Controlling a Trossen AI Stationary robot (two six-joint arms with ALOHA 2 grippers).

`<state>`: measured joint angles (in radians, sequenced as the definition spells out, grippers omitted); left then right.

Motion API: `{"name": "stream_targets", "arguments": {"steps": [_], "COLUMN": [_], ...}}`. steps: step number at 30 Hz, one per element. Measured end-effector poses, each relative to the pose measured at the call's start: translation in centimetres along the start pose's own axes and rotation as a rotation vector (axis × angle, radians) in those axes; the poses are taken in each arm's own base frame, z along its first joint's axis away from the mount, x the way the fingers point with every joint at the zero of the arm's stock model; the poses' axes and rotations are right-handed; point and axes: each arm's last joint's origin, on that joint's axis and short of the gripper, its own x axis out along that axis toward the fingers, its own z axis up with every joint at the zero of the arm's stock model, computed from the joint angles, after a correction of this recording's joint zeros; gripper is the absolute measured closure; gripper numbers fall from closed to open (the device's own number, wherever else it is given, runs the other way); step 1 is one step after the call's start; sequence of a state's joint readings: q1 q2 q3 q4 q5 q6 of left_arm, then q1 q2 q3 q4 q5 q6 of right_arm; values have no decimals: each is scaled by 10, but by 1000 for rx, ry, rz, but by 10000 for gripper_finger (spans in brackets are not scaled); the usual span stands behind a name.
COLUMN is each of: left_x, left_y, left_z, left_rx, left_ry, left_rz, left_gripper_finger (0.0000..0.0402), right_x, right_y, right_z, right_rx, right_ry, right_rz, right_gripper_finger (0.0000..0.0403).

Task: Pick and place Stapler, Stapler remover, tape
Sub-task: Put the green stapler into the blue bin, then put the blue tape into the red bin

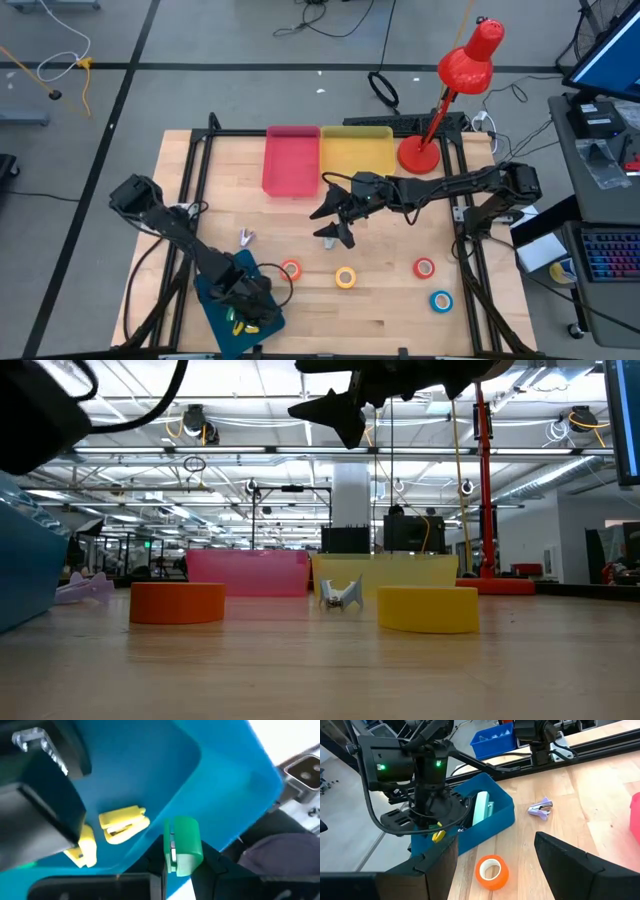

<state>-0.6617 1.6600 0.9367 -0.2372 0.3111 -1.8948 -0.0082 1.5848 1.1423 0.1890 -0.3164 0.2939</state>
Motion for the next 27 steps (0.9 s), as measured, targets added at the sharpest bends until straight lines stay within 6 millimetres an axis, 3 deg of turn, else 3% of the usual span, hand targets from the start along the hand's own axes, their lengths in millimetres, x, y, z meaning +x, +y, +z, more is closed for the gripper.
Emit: {"name": "stream_targets", "arguments": {"steps": [5,13,23,27], "left_x": [6,6,6,-4], "left_y": [4,6,4,-3], "left_z": [3,3,2,-2], "left_rx": [-99,-124,-113,-84], "left_ry": [-3,5,13,5], "left_rz": [45,64,44,-35], "left_gripper_finger": [350,292,286,285], "right_x": [0,0,0,0], "right_y": [0,0,0,0], "right_z": [0,0,0,-2], "right_rx": [0,0,0,5], "right_ry": [0,0,0,18], "right_rz": [0,0,0,-3], "right_gripper_finger": [146,147,147,148]}}
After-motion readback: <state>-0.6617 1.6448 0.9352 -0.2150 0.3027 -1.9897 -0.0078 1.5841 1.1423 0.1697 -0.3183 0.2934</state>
